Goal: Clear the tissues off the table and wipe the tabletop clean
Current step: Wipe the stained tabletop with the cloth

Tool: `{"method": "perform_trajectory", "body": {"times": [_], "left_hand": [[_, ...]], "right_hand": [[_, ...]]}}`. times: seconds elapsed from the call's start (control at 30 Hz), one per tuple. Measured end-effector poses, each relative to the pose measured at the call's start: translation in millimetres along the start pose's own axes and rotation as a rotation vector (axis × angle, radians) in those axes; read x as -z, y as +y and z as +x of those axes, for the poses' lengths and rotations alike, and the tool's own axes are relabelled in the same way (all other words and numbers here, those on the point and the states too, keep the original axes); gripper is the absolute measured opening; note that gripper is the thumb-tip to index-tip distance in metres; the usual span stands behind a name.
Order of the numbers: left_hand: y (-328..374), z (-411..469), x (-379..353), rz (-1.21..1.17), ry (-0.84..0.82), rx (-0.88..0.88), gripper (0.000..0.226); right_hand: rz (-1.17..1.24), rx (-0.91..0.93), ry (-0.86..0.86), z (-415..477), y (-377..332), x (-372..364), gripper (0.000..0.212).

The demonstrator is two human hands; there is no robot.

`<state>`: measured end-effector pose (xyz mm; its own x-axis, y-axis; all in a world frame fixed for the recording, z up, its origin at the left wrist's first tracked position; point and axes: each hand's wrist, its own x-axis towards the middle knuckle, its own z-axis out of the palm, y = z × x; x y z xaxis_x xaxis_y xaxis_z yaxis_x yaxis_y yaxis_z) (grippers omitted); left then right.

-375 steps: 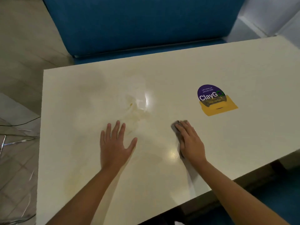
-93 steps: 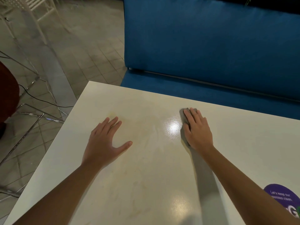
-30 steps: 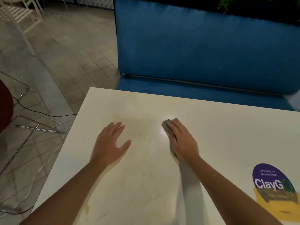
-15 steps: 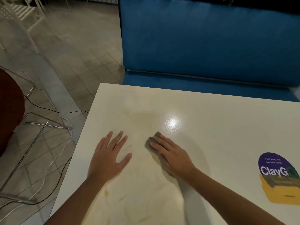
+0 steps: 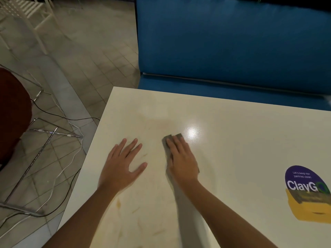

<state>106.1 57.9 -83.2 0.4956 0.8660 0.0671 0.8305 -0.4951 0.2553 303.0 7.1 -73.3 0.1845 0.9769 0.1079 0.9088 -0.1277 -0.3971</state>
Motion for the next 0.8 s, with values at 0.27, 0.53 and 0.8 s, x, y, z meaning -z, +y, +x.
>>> {"method": "perform_trajectory", "body": {"times": [0.27,0.53,0.8], "left_hand": [[-1.5,-0.1,-0.5,0.011,-0.009,0.004,0.072],[-0.7,-0.5,-0.9,-0.001,0.022,0.015,0.074],[-0.4,0.5,0.0,0.003,0.014,-0.011,0.069]], "right_hand": [[0.118,0.296,-0.027,-27.8,37.5,38.5,0.053],[-0.113,0.056,0.071,-47.8,68.5,62.0,0.045],[-0.165,-0.177,0.112,-44.7,38.4,13.5,0.049]]}}
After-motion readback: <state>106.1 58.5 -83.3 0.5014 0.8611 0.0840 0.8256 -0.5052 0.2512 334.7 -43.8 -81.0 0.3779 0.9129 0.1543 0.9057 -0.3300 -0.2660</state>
